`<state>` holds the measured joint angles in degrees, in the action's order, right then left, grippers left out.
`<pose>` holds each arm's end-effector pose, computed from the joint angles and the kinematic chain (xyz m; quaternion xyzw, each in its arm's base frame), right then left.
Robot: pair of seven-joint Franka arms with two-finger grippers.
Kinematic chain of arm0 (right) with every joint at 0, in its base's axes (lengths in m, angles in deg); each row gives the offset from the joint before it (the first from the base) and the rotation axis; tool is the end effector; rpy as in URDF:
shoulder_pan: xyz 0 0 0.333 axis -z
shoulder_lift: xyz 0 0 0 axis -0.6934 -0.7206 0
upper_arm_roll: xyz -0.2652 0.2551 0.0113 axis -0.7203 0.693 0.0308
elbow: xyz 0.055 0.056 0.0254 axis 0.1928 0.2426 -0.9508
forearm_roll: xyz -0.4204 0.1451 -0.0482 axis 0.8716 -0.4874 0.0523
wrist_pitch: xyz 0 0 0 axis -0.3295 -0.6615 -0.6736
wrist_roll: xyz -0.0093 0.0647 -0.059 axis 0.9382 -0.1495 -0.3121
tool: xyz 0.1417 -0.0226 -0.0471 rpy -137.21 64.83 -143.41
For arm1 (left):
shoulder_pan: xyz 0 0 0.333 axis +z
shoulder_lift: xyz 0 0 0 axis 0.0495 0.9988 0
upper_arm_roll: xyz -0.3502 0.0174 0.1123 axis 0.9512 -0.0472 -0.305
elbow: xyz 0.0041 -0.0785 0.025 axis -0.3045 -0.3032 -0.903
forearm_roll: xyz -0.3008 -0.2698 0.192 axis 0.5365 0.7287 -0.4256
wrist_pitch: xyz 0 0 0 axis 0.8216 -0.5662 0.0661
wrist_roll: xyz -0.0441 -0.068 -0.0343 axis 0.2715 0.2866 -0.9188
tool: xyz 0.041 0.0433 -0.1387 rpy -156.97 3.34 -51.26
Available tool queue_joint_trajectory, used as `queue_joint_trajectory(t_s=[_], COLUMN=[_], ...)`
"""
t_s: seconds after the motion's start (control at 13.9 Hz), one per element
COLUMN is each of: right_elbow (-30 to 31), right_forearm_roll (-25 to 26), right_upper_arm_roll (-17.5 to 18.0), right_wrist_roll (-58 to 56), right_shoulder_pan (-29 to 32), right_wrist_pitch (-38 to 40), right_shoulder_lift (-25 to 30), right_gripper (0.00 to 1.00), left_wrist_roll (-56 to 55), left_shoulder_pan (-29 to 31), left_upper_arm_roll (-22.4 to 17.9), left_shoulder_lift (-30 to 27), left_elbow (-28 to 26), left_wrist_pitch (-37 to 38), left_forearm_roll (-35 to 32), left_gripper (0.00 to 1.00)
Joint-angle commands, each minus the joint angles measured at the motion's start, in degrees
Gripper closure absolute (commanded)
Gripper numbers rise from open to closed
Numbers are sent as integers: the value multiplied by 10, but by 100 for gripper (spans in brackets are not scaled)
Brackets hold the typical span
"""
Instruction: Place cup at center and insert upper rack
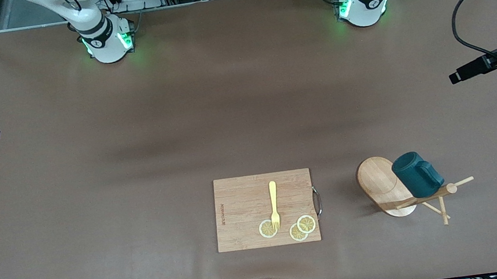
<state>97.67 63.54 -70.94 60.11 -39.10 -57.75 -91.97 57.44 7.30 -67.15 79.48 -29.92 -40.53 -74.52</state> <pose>0.6282 -0.0361 0.6584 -0.9998 0.0074 -0.0080 0.0163 0.6351 -0.0164 0.6118 0.9879 0.1218 -0.0737 0.0615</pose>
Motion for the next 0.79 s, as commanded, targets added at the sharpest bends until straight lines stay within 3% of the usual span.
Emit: queue_joint_trajectory(t_s=[0.0, 0.07, 0.36, 0.72], right_elbow=[5, 4, 2, 6], right_forearm_roll=[6, 6, 5, 4], right_upper_arm_roll=[-9, -14, -54, -54], right_wrist_roll=[6, 5, 0, -1], right_shoulder_pan=[-14, -15, -50, -46], right_wrist_pitch=[-5, -3, -2, 2], right_shoulder_lift=[2, 1, 1, 0], right_gripper=[0, 0, 0, 0], left_wrist_roll=[47, 48, 38, 34], left_shoulder_pan=[-4, -5, -15, -23], left_upper_arm_roll=[-8, -8, -6, -6], left_shoulder_lift=[-105, -126, -133, -147], left_elbow=[-141, -170, -165, -166], left_wrist_pitch=[-97, -123, -101, -101], left_forearm_roll=[-18, -20, -29, -46], left_gripper=[0, 0, 0, 0])
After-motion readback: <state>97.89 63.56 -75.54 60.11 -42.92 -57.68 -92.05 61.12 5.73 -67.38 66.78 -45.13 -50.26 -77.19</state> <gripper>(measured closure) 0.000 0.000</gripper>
